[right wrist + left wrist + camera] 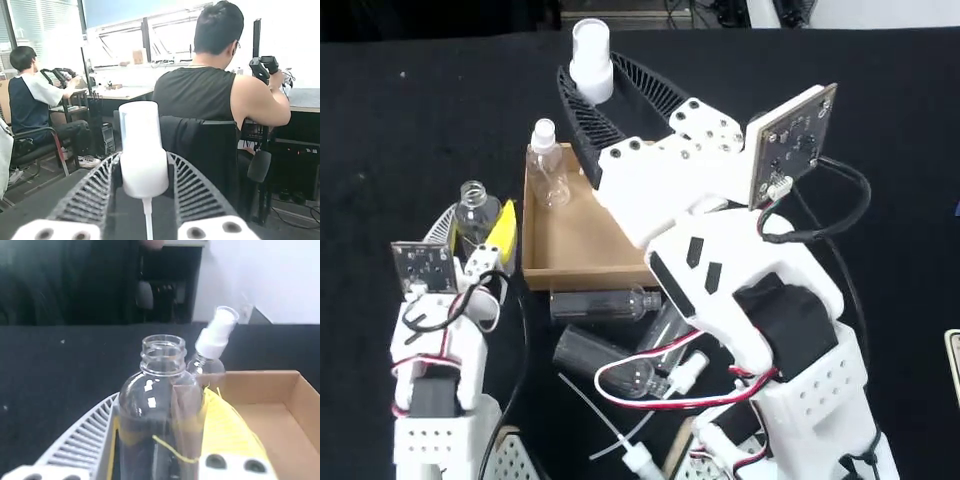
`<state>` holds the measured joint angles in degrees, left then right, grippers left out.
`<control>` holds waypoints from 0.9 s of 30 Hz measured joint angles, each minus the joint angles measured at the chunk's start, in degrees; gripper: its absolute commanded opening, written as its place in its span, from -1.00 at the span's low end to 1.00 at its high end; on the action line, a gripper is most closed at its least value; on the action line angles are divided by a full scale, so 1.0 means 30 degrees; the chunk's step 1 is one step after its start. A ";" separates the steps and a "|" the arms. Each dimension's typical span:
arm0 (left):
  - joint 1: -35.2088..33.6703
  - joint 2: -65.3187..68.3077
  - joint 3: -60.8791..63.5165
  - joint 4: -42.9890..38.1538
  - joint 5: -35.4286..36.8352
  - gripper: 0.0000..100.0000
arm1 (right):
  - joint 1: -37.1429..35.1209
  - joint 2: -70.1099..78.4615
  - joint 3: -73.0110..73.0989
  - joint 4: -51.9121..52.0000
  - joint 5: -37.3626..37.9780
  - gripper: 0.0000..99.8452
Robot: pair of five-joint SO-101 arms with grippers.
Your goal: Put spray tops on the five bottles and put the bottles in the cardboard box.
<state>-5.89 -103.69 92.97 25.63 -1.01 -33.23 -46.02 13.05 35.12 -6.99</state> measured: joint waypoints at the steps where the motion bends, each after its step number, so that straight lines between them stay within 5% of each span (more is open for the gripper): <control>1: 0.0088 0.0000 0.0703 -0.1114 0.0000 -0.72 | 0.0000 0.0000 0.0000 -0.0059 0.0000 -0.98; 6: 0.1524 0.0117 0.0996 -0.4923 0.0029 -0.72 | 0.0000 0.0000 0.0000 -0.0117 0.0000 -0.98; 15: 0.2696 0.0088 0.1055 -0.5245 0.0029 -0.72 | 0.0000 0.0000 0.0059 -0.0352 0.0000 -0.98; 27: 0.2667 0.0088 0.1055 -0.5245 0.0029 -0.72 | 0.0000 0.0029 0.3663 -0.5392 0.0000 -0.98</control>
<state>2.11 -103.43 96.13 9.89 -0.92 -33.23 -45.93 24.04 18.95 -6.99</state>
